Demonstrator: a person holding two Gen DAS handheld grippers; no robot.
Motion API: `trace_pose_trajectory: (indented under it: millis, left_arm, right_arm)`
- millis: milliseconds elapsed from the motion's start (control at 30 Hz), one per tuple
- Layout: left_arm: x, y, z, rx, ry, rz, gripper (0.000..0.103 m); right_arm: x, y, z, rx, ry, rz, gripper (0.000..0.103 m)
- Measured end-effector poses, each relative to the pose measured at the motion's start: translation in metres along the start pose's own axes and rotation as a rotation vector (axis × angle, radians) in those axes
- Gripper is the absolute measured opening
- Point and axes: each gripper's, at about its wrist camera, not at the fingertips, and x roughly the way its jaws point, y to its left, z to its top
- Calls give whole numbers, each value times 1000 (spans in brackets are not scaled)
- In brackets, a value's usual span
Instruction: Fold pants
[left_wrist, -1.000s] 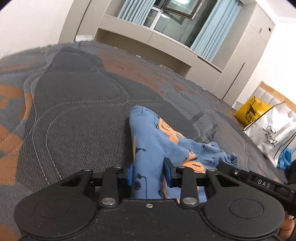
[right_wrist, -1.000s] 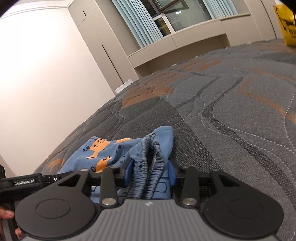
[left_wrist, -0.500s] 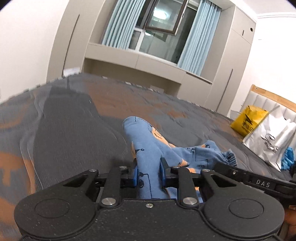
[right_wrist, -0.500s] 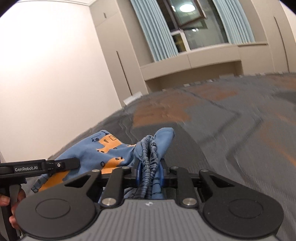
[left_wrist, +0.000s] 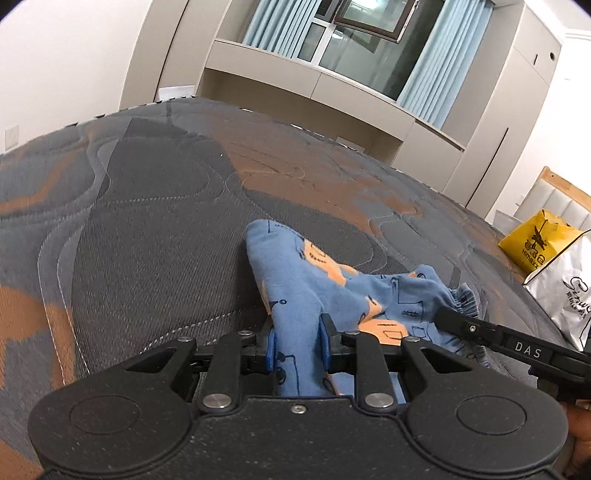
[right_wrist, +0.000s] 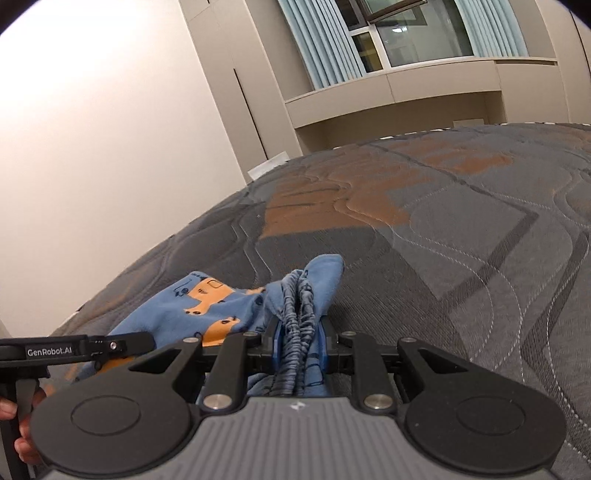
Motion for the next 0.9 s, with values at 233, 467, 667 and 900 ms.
trace_pose_trajectory:
  millis: [233,467,667,900]
  left_arm:
    - [1,1,-4,1,-2,5,29]
    - [-8,-5,-6,8,-24,29,46]
    - [-22,-10,-6,18,-52,49,58]
    - [-53,-22,-11,45,-116,90,88]
  right_arm:
    - [0,1,-6,-4,-7,-4,26]
    - [-2,1,-4,2,-4,-21,39]
    - [-7,3,-5,-11,-23,-43,58]
    - [-32,12,-7,-31,-73,-76,89]
